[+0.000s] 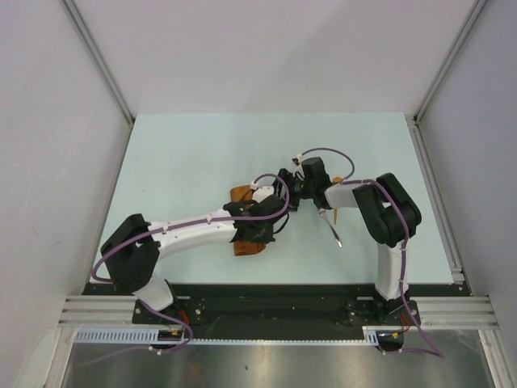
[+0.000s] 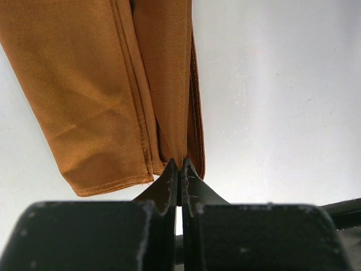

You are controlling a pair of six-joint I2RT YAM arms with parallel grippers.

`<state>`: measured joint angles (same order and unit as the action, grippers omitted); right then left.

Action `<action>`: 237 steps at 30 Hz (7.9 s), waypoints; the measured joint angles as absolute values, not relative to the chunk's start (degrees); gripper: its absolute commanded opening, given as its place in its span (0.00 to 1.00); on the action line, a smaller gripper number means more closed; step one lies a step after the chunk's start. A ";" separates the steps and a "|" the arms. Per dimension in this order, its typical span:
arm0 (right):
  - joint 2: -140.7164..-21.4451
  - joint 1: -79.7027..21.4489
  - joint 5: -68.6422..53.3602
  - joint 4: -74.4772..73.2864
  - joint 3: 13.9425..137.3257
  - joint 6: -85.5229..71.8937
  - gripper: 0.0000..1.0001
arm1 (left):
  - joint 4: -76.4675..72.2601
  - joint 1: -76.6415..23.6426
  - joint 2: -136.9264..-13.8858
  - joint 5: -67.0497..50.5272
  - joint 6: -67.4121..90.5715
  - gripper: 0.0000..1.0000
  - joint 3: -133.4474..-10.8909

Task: Fold the napkin into a case and place the utensils inside
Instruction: Pick up the 2/3-rectangle-folded napkin from the center of the board, then fold the 2/3-rectangle-folded napkin at the center of the board.

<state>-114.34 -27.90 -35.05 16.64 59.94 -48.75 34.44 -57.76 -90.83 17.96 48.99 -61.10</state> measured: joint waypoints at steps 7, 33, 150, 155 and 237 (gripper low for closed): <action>-115.74 -27.75 -35.97 21.61 58.59 -50.59 0.60 | 33.98 -57.60 -89.78 17.50 48.99 0.00 -60.60; -118.83 -33.19 -23.64 -3.03 74.74 -41.69 0.00 | 20.62 -56.93 -86.74 10.44 47.94 0.00 -50.33; -123.83 -31.75 -35.48 3.84 80.51 -46.87 0.52 | 7.84 -24.03 -93.12 -11.49 43.13 0.16 -55.53; -123.42 -30.92 -35.51 5.02 80.47 -47.42 0.45 | 9.39 -23.99 -95.66 -9.85 41.21 0.23 -58.72; -108.95 -30.15 -21.26 -15.57 72.34 -30.81 0.59 | 20.23 -32.77 -107.79 6.72 31.55 0.33 -72.55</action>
